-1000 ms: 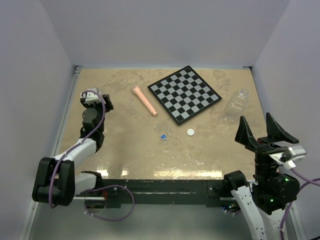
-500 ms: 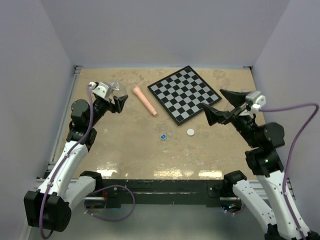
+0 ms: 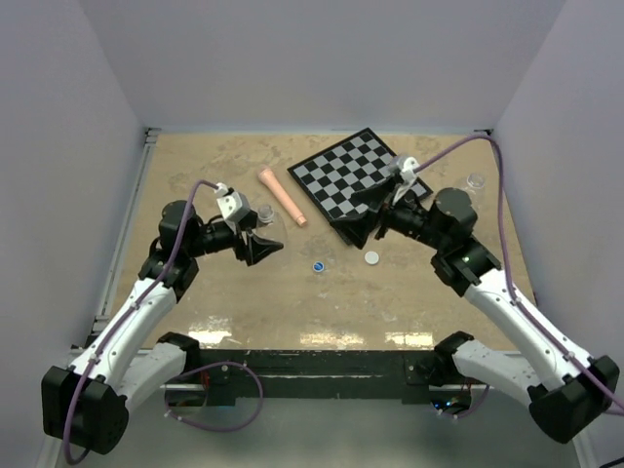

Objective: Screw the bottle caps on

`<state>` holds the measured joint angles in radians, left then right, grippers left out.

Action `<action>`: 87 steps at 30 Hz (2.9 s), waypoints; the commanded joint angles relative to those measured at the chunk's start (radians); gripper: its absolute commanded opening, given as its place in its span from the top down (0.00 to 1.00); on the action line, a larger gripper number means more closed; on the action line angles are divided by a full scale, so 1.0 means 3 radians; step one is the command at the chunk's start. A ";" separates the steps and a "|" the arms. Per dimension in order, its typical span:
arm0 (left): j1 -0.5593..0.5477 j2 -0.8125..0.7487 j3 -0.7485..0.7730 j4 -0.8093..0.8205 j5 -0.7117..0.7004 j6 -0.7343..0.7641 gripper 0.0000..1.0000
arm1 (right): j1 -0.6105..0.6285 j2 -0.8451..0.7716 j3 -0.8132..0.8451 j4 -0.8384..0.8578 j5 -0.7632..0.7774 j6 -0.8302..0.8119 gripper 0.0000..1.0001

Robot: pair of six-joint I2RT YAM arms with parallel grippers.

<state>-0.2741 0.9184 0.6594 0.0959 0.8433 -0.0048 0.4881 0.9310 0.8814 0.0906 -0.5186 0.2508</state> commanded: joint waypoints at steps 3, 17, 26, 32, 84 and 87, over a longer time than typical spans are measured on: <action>-0.0088 -0.0029 -0.0096 -0.0100 0.0267 0.0000 0.43 | 0.0617 0.0399 0.0406 0.0240 0.0547 0.0094 0.01; -0.0201 -0.0080 -0.0107 -0.0171 0.0175 0.0108 0.45 | 0.1369 0.1278 0.1157 0.0005 0.1089 -0.0018 0.02; -0.0221 -0.0111 -0.0102 -0.0166 0.0165 0.0113 0.45 | 0.1477 0.1473 0.1168 -0.0092 0.1258 0.0038 0.11; -0.0221 -0.0111 -0.0107 -0.0161 0.0155 0.0108 0.46 | 0.1543 0.1504 0.1127 -0.0082 0.1228 0.0028 0.19; -0.0222 -0.0362 -0.0434 0.0728 0.0364 -0.0347 0.12 | 0.1625 0.0757 0.0334 0.1027 0.1340 0.0693 0.90; -0.0216 -0.0351 -0.0429 0.0718 0.0400 -0.0347 0.20 | 0.1625 0.0808 0.0340 0.1033 0.1279 0.0693 0.90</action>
<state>-0.3420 0.8036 0.5297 0.2752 0.9485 -0.1131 0.9695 1.1721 0.9752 0.3218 -0.0929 0.4213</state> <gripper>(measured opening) 0.844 0.398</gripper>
